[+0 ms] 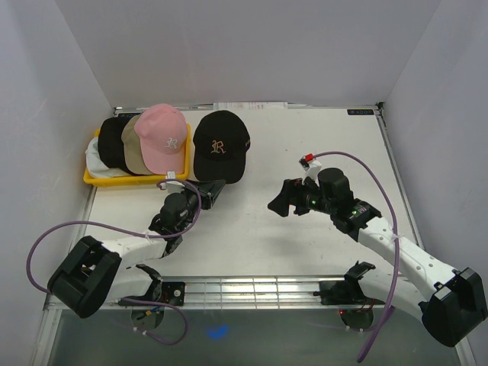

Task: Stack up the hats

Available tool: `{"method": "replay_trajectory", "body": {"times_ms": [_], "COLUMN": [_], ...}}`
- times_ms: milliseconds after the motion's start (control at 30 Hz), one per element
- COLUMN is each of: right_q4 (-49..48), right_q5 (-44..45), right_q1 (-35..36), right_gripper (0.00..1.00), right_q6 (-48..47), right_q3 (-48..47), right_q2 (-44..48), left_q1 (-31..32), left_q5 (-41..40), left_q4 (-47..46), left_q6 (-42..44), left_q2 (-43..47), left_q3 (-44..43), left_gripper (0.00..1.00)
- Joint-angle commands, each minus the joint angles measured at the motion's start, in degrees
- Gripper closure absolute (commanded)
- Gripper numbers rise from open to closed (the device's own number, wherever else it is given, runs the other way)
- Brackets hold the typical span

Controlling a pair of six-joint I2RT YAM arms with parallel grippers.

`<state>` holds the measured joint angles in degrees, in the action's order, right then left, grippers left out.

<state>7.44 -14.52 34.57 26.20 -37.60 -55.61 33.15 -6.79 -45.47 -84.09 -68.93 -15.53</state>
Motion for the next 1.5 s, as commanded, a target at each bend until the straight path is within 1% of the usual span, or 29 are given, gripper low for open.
{"method": "replay_trajectory", "body": {"times_ms": [0,133,467,933,1133,1200,1267,1300,1333,1367,1400,1433,1467], "right_q4": [-2.34,-2.34,-2.70,-4.01,-4.63,-4.45,-3.93,-3.67,-3.05,-2.61,-2.17,-0.95,-0.33], "right_q5": [-0.15,-0.15,-0.24,-0.42,-0.51,-0.51,-0.42,-0.24,-0.15,-0.07,0.28,0.55,0.81], "right_q1": [-0.11,-0.11,-0.11,-0.11,-0.11,-0.11,-0.20,-0.11,-0.11,-0.11,-0.11,-0.11,-0.11], "right_gripper": [0.10,0.10,0.10,0.10,0.10,0.10,0.10,0.10,0.10,0.10,0.10,0.11,0.10], "right_q6": [-0.01,0.00,0.43,0.96,1.14,1.14,0.88,0.79,0.53,0.26,0.00,-0.44,-0.97], "right_q3": [0.08,0.16,0.69,2.27,2.71,2.71,2.10,1.84,1.49,1.05,0.00,-0.53,-1.15], "right_q2": [0.16,0.33,0.60,1.03,0.86,1.03,1.12,1.30,1.47,1.47,1.56,1.48,1.21], "left_q1": [0.43,0.60,1.48,3.06,3.15,3.15,3.15,3.15,3.15,3.15,3.07,2.98,2.98], "left_q5": [0.11,0.19,-0.24,-1.39,-0.60,0.10,0.72,0.72,0.46,-0.06,-2.24,-4.09,-6.03], "left_q4": [1.26,1.53,4.60,6.01,7.85,11.09,16.80,18.82,24.41,28.03,32.60,41.86,46.57], "left_q6": [-0.81,-1.16,-2.74,-3.71,-1.78,1.11,3.22,6.19,8.05,9.90,13.48,15.61,17.98], "left_q2": [-0.16,-0.16,0.81,1.69,3.27,4.93,8.08,9.58,11.25,13.10,16.25,17.50,18.47], "left_q3": [0.32,0.50,1.20,2.61,1.91,0.07,-2.99,-3.97,-5.29,-9.04,-11.60,-14.50,-21.05], "left_gripper": [0.80,0.73,0.69,0.69,0.68,0.67,0.65,0.64,0.63,0.59,0.57,0.55,0.51]}}
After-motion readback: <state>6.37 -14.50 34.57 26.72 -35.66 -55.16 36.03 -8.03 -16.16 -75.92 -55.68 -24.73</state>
